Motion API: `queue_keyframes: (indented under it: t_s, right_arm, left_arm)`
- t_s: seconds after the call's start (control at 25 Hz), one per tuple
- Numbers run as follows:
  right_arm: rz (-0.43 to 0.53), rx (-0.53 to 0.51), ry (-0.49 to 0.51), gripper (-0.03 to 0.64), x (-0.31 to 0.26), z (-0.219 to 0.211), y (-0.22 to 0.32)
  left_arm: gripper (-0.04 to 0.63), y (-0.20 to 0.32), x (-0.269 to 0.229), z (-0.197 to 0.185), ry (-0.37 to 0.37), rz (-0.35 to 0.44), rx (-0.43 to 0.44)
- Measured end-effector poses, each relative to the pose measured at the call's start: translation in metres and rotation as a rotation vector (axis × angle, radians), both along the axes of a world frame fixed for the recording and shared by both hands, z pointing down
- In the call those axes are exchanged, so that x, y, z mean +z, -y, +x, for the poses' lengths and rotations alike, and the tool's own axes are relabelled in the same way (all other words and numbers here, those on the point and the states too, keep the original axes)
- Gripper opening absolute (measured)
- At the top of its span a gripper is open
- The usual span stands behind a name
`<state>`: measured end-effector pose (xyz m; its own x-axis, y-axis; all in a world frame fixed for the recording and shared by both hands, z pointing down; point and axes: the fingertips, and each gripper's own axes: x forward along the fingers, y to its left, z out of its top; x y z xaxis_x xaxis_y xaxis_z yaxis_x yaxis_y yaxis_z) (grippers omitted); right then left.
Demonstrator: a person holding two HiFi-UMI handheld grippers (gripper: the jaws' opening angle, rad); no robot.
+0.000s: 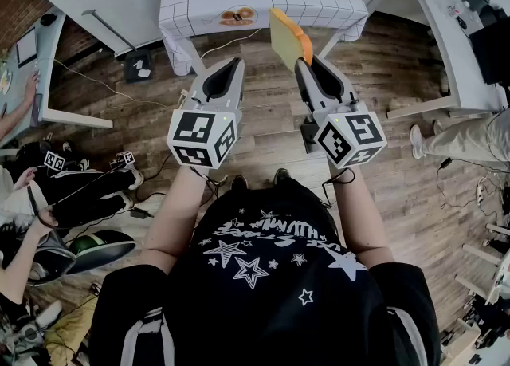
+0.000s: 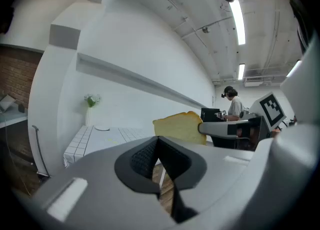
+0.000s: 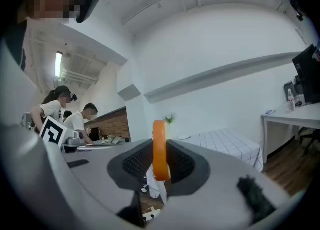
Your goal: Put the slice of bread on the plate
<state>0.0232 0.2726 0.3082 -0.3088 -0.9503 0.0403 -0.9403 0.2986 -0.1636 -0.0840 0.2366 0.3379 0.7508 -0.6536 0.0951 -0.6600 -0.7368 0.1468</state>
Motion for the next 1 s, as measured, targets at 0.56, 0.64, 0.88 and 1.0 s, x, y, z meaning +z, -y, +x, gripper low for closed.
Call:
queue_keyframes:
  t_s: [0.56,0.64,0.88,1.0]
  right_arm:
    - [0.009,-0.106,-0.003,0.086,-0.011,0.041,-0.019]
    - [0.012,-0.122,-0.002,0.086,-0.011,0.043,-0.022]
    - [0.025,-0.149,0.014,0.086,-0.009,0.055,-0.031]
    - [0.015,-0.154,0.035,0.086,-0.002,0.067,-0.034]
  left_arm:
    - [0.009,-0.035,-0.018,0.040,0.010,0.027,-0.112]
    - [0.009,-0.039,-0.018,0.042,0.014,0.028,-0.126]
    - [0.009,-0.049,-0.016,0.050,0.024,0.029,-0.165]
    - [0.009,-0.054,-0.011,0.059,0.027,0.025,-0.177]
